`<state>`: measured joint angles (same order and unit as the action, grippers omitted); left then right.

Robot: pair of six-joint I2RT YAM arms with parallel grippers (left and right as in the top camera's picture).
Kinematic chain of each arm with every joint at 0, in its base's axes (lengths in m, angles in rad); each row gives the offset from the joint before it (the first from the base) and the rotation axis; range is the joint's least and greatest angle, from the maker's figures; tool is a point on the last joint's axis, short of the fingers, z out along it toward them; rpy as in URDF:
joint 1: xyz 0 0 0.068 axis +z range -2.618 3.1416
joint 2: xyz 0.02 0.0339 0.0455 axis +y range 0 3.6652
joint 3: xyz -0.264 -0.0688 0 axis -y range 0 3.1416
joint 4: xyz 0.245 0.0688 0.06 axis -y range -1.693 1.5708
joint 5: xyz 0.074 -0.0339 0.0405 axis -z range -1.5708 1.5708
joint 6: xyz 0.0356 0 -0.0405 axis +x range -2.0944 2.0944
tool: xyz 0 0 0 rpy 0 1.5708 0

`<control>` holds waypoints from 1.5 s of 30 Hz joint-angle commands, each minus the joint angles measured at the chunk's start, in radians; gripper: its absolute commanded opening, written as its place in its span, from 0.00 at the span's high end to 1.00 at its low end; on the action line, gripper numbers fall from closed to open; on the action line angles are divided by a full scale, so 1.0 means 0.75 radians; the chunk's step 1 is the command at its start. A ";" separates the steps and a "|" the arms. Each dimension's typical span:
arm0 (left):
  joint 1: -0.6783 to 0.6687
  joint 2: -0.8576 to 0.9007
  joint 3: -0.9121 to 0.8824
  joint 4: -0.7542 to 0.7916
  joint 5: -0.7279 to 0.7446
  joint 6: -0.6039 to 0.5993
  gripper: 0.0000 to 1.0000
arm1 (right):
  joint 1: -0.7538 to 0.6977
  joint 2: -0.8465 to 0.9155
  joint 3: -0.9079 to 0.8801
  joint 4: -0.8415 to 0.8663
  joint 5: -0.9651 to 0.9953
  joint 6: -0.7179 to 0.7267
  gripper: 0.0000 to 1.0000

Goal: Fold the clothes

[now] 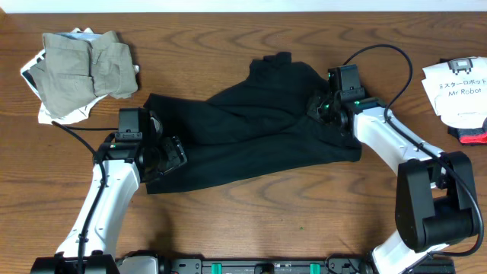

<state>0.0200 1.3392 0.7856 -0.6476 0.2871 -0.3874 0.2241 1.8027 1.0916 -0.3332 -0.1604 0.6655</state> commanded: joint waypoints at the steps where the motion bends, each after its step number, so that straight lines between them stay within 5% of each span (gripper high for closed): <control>1: 0.010 0.007 0.005 0.008 -0.017 0.045 0.25 | -0.002 0.011 0.031 -0.039 0.021 -0.023 0.62; 6: 0.011 -0.002 0.010 0.016 -0.121 0.047 0.25 | -0.018 0.002 0.051 -0.173 0.092 -0.026 0.64; 11: 0.010 -0.011 0.022 0.010 -0.183 0.023 0.26 | -0.023 -0.057 0.110 -0.333 0.112 -0.093 0.83; 12: 0.009 -0.023 0.024 0.011 -0.161 0.016 0.30 | -0.017 -0.077 0.122 -0.361 0.097 -0.126 0.88; 13: 0.009 -0.039 0.025 0.018 -0.100 0.016 0.48 | -0.002 -0.103 0.130 -0.391 0.054 -0.170 0.92; 15: 0.006 -0.069 0.025 0.038 0.053 0.017 0.66 | 0.027 -0.131 0.130 -0.413 -0.028 -0.226 0.93; 19: -0.066 -0.087 0.025 0.041 0.248 0.011 0.87 | 0.099 -0.127 0.126 -0.506 -0.109 -0.290 0.93; 26: -0.216 -0.009 0.024 0.032 0.174 -0.117 0.94 | 0.146 -0.109 0.106 -0.604 -0.100 -0.281 0.92; 45: -0.214 0.332 0.024 0.168 0.061 -0.129 0.94 | 0.144 0.049 0.100 -0.544 -0.001 -0.276 0.92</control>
<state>-0.1402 1.5711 0.7860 -0.5224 0.3981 -0.4751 0.3313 1.8076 1.1736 -0.7425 -0.1738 0.4683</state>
